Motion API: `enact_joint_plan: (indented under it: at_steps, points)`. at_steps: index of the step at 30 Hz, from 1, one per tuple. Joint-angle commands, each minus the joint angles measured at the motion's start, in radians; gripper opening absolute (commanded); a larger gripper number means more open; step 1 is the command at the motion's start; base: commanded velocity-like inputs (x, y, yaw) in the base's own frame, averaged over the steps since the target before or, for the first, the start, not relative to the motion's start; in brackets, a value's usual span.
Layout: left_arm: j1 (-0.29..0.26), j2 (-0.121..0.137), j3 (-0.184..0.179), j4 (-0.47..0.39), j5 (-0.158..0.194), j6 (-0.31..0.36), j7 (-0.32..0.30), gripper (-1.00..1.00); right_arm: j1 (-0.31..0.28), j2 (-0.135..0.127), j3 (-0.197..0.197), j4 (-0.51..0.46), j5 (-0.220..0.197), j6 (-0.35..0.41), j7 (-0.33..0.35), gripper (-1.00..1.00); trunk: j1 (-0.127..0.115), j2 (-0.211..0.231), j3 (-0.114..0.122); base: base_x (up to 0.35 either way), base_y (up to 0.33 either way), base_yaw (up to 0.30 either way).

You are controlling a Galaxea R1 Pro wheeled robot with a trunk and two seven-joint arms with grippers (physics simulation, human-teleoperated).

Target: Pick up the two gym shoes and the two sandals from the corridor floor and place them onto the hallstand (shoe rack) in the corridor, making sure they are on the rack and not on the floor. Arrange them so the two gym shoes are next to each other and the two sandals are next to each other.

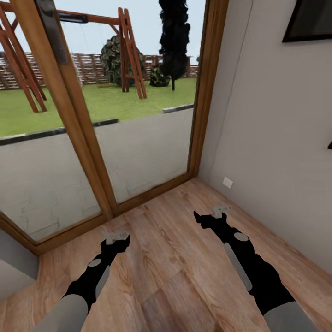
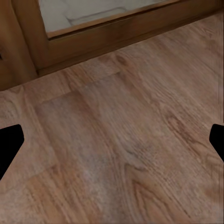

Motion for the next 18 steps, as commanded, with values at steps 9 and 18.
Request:
enact_joint_plan:
  at_steps: [9,18]
  points:
    - [0.014,0.000,0.009,0.005,-0.010,-0.006,-0.012,1.00,-0.001,0.001,0.001,-0.004,-0.006,0.004,0.000,1.00,0.000,0.000,-0.001,0.002,0.000,-0.279]
    - [0.023,-0.003,0.008,0.003,-0.010,-0.008,-0.015,1.00,0.001,0.004,0.002,0.001,-0.006,0.004,0.000,1.00,0.000,0.000,-0.001,0.164,0.124,-0.279]
